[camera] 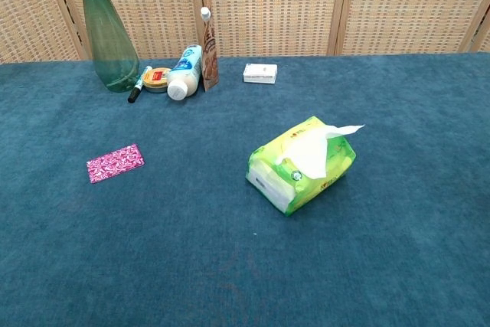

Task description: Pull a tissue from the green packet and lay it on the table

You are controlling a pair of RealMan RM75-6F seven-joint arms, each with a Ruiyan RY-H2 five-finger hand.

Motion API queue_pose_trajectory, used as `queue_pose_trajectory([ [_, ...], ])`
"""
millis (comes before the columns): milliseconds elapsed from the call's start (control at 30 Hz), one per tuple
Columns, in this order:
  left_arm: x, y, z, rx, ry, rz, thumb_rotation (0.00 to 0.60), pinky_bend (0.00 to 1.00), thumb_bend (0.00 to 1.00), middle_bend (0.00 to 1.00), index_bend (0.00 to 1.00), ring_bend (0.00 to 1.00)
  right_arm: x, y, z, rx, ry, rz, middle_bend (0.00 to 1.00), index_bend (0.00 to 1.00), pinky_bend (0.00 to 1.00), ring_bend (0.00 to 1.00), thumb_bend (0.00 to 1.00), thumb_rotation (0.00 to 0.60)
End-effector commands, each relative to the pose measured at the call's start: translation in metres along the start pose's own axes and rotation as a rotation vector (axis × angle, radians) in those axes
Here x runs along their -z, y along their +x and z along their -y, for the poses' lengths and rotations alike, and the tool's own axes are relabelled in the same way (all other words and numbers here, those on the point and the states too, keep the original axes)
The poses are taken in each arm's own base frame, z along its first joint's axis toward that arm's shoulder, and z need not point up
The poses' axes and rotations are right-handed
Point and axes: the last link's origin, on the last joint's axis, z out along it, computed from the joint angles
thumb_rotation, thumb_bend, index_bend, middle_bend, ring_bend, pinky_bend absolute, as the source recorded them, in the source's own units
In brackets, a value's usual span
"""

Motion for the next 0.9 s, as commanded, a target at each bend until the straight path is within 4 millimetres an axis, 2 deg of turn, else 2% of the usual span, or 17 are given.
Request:
queue_pose_trajectory([
  [33,-0.004,-0.002,0.001,0.0,0.014,0.008,0.6,0.0,0.0,0.0,0.0,0.0,-0.03,-0.021,0.026,-0.003,0.19,0.033,0.0,0.01,0.0,0.0,0.0,0.6],
  [200,-0.008,-0.003,0.003,0.0,0.027,0.021,0.6,0.0,0.0,0.0,0.0,0.0,-0.051,-0.037,0.048,0.063,0.29,0.053,0.0,0.01,0.02,0.0,0.02,0.6],
  [300,-0.01,-0.003,0.004,0.002,0.032,0.029,0.6,0.0,0.0,0.0,0.0,0.0,-0.062,-0.046,0.062,0.089,0.327,0.082,0.03,0.05,0.06,0.0,0.04,0.6],
  [400,-0.012,-0.004,0.005,0.005,0.036,0.035,0.6,0.0,0.0,0.0,0.0,0.0,-0.07,-0.051,0.075,0.113,0.356,0.072,0.07,0.08,0.09,0.02,0.1,0.6],
  [667,-0.017,-0.005,0.007,0.01,0.046,0.052,0.6,0.0,0.0,0.0,0.0,0.0,-0.091,-0.059,0.096,0.132,0.382,0.053,0.18,0.19,0.19,0.12,0.41,0.6],
  [767,-0.018,-0.005,0.008,0.013,0.051,0.054,0.6,0.0,0.0,0.0,0.0,0.0,-0.1,-0.06,0.106,0.131,0.392,0.049,0.22,0.22,0.22,0.16,0.46,0.6],
  [900,-0.019,-0.006,0.008,0.014,0.054,0.058,0.6,0.0,0.0,0.0,0.0,0.0,-0.109,-0.06,0.115,0.135,0.393,0.049,0.26,0.27,0.25,0.19,0.47,0.6],
])
